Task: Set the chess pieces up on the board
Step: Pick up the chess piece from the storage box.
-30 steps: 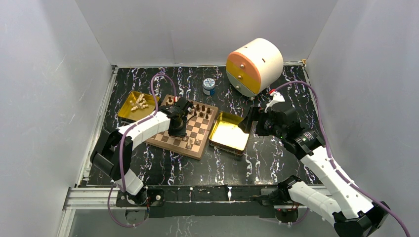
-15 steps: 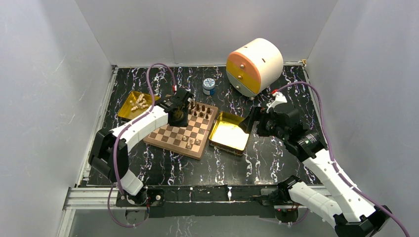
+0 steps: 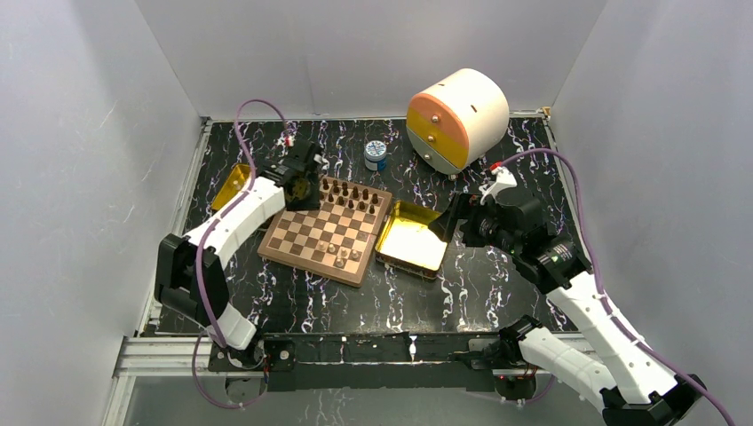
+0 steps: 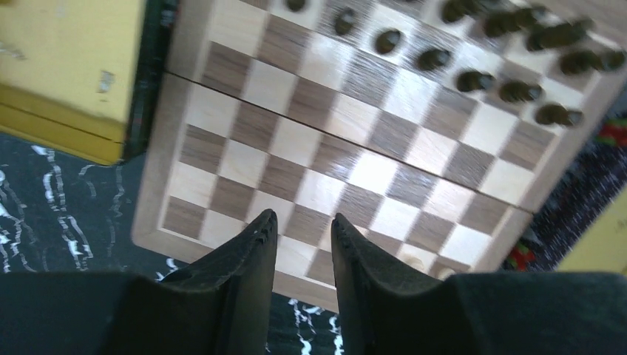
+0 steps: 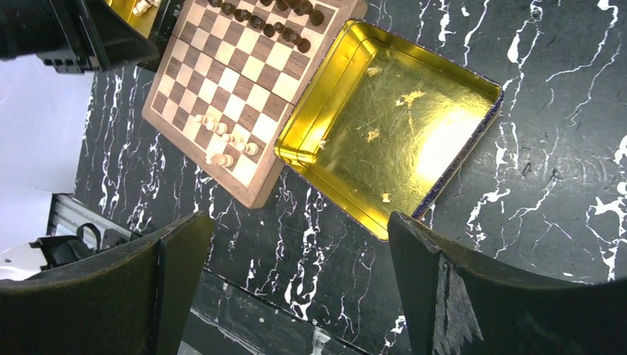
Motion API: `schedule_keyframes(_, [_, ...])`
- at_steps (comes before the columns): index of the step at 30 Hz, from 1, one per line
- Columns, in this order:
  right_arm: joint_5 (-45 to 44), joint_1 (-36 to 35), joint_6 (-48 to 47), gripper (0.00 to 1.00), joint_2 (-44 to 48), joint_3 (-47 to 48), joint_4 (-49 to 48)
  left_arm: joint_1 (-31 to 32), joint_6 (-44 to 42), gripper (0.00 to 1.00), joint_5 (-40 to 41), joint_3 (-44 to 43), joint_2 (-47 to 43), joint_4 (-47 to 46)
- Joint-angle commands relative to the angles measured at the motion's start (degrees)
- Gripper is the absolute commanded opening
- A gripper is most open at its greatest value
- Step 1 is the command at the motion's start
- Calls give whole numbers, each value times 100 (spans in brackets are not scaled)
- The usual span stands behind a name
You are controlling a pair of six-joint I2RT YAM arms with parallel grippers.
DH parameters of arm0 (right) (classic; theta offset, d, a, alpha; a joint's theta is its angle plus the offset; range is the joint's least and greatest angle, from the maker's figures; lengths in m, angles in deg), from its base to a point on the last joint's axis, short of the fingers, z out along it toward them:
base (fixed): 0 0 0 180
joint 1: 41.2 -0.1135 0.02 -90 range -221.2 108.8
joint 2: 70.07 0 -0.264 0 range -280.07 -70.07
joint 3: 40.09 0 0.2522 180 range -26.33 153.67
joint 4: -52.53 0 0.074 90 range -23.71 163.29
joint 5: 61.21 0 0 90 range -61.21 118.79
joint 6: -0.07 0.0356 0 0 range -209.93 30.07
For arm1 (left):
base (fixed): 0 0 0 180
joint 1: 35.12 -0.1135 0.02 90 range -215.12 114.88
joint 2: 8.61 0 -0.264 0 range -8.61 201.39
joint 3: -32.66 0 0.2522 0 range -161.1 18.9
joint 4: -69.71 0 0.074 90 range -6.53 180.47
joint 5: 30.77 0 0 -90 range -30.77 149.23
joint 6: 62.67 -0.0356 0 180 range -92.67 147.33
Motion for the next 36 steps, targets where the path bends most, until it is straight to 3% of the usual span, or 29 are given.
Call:
schedule_keyframes(1, [244,17,97,98,124,-44,-342,-831,-211,32,-128,-319,-67,45])
schedule_keyframes(9, [348,18,76,98,112,-146,-513,-2370,-647,31,-9,-843,447,-278])
schedule_keyframes(15, [373,22,56,99,26,-145,-583,-3007,-561,27,-153,-1057,1018,-607])
schedule_keyframes(29, [373,22,11,99,-244,-85,-669,-3083,-254,25,-219,-1021,1998,-1320])
schedule_keyframes(36, [393,19,14,99,-313,-85,-742,-3099,-308,29,-58,-1151,2268,-1462])
